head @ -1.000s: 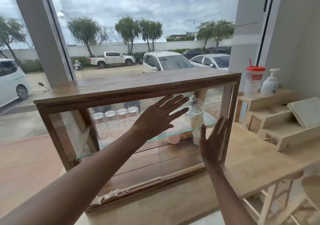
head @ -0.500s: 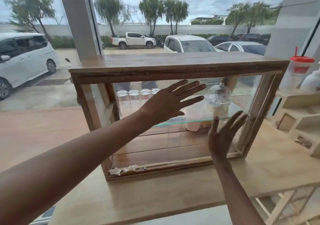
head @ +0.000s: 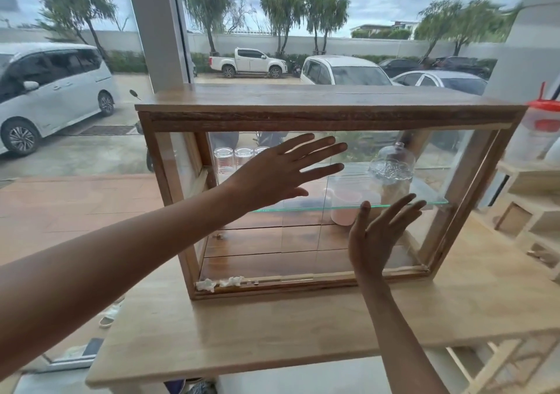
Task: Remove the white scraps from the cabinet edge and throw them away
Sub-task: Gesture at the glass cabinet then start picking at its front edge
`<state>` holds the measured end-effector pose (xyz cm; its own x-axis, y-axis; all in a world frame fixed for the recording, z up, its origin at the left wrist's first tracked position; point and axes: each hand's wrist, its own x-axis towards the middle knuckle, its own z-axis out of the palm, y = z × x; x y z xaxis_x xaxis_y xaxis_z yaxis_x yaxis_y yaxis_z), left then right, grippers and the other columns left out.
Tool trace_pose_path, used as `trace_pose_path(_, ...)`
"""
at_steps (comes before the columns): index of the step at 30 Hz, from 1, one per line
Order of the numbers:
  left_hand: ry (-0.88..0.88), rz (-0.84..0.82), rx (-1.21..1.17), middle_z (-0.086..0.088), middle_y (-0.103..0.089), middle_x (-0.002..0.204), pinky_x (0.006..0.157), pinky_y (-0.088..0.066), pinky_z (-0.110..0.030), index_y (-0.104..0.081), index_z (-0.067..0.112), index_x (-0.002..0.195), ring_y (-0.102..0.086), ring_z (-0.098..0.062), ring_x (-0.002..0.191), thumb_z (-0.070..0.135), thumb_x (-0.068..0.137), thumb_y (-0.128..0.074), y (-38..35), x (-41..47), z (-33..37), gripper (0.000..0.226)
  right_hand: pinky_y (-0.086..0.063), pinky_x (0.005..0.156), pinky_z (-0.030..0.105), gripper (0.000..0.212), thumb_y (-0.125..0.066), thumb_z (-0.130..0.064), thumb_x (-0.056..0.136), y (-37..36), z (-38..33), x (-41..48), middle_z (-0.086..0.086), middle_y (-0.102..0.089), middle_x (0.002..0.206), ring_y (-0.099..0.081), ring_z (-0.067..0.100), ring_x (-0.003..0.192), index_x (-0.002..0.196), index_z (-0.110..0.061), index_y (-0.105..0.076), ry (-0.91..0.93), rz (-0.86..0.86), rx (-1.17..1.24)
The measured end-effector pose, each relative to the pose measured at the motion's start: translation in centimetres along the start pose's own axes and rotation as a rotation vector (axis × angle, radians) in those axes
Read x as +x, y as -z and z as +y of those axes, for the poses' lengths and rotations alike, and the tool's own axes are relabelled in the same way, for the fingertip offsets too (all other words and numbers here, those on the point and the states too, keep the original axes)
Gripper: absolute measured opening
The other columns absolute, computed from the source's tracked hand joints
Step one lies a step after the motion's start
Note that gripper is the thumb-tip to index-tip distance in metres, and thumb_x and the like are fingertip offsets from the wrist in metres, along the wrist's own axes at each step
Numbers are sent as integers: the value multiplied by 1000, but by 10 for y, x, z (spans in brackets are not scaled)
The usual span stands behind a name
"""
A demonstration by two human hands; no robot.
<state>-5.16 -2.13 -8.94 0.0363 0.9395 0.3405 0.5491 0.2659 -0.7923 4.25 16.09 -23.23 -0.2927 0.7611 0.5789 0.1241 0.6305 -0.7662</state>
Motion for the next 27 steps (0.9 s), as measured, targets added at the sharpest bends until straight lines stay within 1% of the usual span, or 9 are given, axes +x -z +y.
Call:
trace_pose_path(4,2,-32,-2,-7,1,168,126,-9,-43,-2,23,159,-3,-28,155,46,98,-49,4,-12,-5,80,-14,116,58,80,-35,-46,98,-4,-8,-7,21,13,158,5,40,146,153,-2,3,6,-7,-4)
trace_pose_path(9,14,-33,42,-9,-2,168,123,-5,-43,-4,23,159,-8,-29,154,47,97,-52,6,-24,-10,83,-10,119,54,80,-36,-45,98,-8,-18,-16,22,14,158,7,39,146,153,-1,3,16,-11,3)
trace_pose_path(15,11,-51,48,-10,-4,168,123,-3,-43,-6,22,159,-9,-30,154,45,96,-53,11,-37,-15,81,-6,120,49,79,-40,-40,99,-11,-26,-25,23,13,158,8,38,147,153,-1,2,32,-14,26)
trace_pose_path(18,33,-58,42,-10,-4,168,122,-3,-43,-6,23,159,-8,-30,154,43,96,-54,9,-41,-15,82,-3,120,46,79,-39,-40,99,-12,-26,-25,24,13,158,8,38,147,153,-1,2,28,-8,24)
trace_pose_path(25,52,-69,32,-10,-4,168,122,-1,-43,-6,23,159,-7,-30,154,42,96,-54,9,-49,-15,81,-3,119,46,78,-39,-40,99,-14,-32,-29,24,12,158,8,38,147,153,0,1,29,-5,29)
trace_pose_path(27,53,-69,30,-10,-4,168,122,0,-42,-5,23,159,-7,-29,154,41,96,-53,9,-50,-15,81,-4,119,48,79,-40,-40,99,-15,-32,-30,24,12,158,8,38,147,153,-1,2,29,-3,27)
